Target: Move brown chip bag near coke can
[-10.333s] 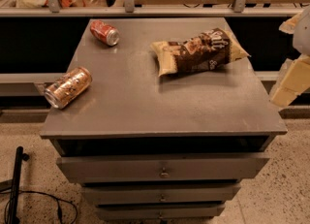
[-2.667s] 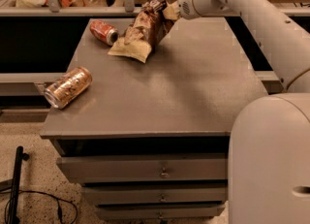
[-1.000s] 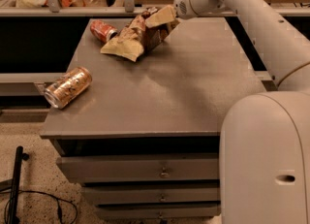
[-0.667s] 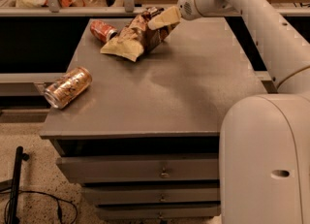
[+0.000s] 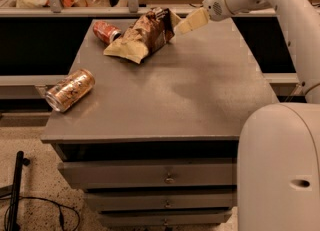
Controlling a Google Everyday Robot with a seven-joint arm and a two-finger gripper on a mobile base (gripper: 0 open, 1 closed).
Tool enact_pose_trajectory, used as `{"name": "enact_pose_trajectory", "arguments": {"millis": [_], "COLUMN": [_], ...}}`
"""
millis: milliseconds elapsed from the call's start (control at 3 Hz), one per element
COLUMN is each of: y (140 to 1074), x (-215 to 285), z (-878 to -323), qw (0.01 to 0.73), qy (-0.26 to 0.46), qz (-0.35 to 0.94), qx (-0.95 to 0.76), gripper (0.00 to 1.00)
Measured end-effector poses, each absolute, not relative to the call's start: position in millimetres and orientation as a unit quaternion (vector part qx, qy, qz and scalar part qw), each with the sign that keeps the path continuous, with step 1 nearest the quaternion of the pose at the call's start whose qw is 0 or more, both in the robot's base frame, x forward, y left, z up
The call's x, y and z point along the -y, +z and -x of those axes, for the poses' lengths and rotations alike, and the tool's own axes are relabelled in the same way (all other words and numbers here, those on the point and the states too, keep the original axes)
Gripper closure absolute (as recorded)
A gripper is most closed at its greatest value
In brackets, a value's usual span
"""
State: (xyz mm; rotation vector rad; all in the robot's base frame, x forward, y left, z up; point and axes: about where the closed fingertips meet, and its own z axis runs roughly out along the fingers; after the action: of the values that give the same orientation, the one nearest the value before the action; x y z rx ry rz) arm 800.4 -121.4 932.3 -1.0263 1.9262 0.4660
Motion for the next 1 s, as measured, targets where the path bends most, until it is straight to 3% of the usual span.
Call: {"name": "enact_pose_trajectory", "arguments": {"millis": [667,1000], "y": [977.4,947.8], "x": [171.4,179.6], "z": [-751.9,-727.2], "qw": [0.467,0.445], "qy": [0.095,0.068], "qz": [0.433,0.433], "qx": [-0.765,-0.781], "gripper": [0.0,0.0]}}
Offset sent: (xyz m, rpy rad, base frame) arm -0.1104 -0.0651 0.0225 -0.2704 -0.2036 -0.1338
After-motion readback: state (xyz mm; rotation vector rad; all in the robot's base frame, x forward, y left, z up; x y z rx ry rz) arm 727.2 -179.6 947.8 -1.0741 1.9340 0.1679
